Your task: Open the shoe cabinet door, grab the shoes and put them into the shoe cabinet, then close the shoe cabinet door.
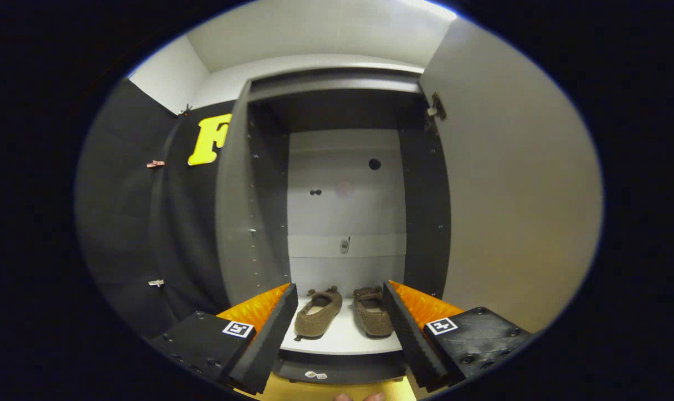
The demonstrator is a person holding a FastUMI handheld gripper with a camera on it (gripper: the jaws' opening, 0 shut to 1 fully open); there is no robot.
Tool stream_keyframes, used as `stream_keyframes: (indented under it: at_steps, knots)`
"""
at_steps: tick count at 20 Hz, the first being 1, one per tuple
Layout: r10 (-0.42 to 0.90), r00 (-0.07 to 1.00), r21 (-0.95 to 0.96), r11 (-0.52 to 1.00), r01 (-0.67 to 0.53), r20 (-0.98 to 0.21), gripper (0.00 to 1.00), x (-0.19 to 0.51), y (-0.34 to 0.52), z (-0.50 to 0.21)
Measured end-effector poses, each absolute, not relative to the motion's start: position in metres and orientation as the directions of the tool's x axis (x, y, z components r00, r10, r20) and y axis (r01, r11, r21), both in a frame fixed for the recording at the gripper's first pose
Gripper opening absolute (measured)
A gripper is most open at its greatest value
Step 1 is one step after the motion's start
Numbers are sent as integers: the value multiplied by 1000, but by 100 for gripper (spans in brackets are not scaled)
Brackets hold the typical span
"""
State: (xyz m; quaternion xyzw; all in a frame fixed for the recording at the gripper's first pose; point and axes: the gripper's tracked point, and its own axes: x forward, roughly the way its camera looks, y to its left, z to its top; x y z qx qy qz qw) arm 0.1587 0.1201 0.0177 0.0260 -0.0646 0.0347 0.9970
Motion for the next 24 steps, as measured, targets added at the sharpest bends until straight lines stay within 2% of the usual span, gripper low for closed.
stream_keyframes:
  at_steps: [11,16,24]
  knots:
    - [141,979,14,989,-145,147,97,-25,69,18]
    - [65,993,79,994,-73,95,97,-71,-3,14]
    - [-148,989,93,985,145,30,97,-101,-130,-8]
